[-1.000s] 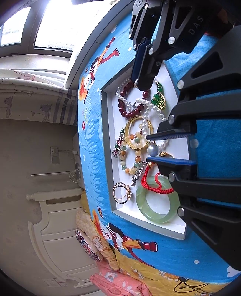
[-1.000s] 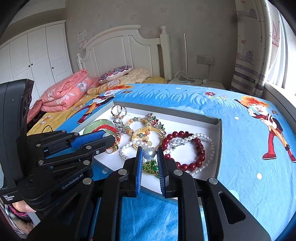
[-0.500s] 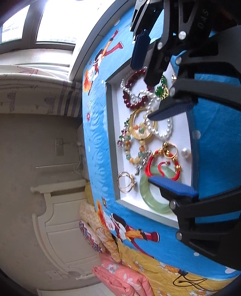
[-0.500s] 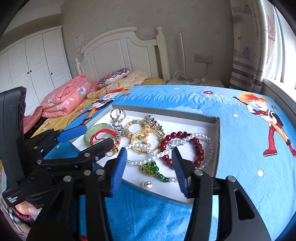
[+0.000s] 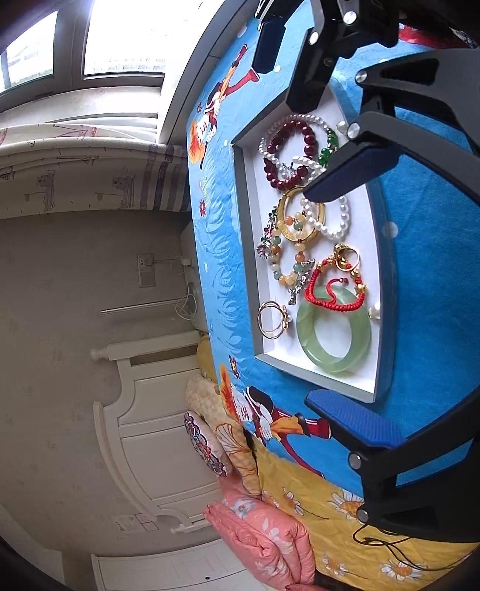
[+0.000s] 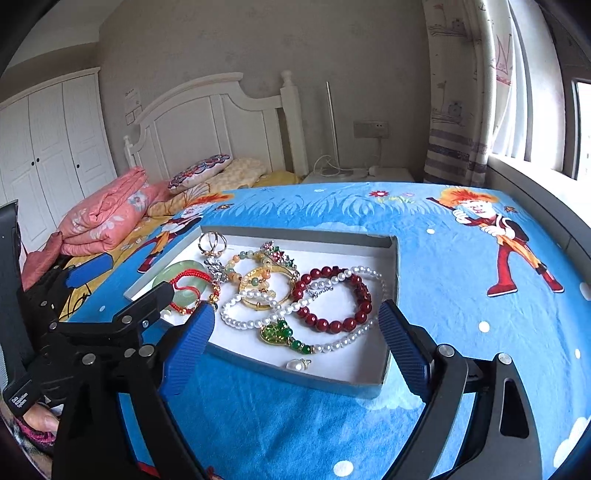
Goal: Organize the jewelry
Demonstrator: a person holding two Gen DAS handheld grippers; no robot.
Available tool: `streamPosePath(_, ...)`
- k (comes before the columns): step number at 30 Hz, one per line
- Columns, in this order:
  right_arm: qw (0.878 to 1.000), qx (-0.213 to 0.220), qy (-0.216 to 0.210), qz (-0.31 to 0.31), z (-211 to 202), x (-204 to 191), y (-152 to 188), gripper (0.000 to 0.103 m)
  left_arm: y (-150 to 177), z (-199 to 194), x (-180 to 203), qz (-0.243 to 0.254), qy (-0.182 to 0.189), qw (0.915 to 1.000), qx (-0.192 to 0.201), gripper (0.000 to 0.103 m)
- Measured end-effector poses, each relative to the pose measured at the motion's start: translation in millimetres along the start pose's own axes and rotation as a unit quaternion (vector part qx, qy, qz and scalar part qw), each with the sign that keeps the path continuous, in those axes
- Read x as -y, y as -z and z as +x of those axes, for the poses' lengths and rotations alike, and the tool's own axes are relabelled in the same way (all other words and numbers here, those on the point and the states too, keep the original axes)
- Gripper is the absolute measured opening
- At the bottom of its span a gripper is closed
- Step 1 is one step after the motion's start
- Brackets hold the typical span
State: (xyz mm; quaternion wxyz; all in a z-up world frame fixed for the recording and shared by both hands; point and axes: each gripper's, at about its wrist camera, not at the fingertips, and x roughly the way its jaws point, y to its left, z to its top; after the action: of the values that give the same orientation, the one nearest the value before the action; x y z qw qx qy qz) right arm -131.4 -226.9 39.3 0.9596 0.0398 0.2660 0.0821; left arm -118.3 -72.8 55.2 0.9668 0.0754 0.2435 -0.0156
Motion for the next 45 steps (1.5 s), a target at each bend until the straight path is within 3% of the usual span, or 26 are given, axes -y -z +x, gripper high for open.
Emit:
streamPosePath(5, 0.998, -0.002, 0.056, -0.018, 4.9, -11.4, 5.6, 0.087, 7.4, 1.3, -18.9, -0.018, 0.015, 0.9996, -0.014, 0.101)
streamPosePath(10, 0.998, -0.001, 0.058, 0.000, 6.3, -3.3, 7.0, 0.087, 10.8, 9.2, -34.8, -0.042, 0.038, 0.9978, -0.034, 0.101)
streamPosePath(14, 0.998, 0.003, 0.060, 0.003, 6.7, -1.8, 7.7, 0.087, 14.2, 17.4, -42.0, -0.061, 0.020, 0.9962, -0.060, 0.101)
streamPosePath(27, 0.998, -0.006, 0.059, 0.008, 12.5, -1.6, 7.6, 0.087, 13.9, 6.9, -35.5, -0.042, 0.059, 0.9968, -0.034, 0.101)
streamPosePath(45, 0.998, 0.006, 0.067, 0.018, 8.6, -0.4, 8.6, 0.087, 6.6, 3.6, -15.3, -0.001, 0.052, 0.9986, -0.007, 0.101)
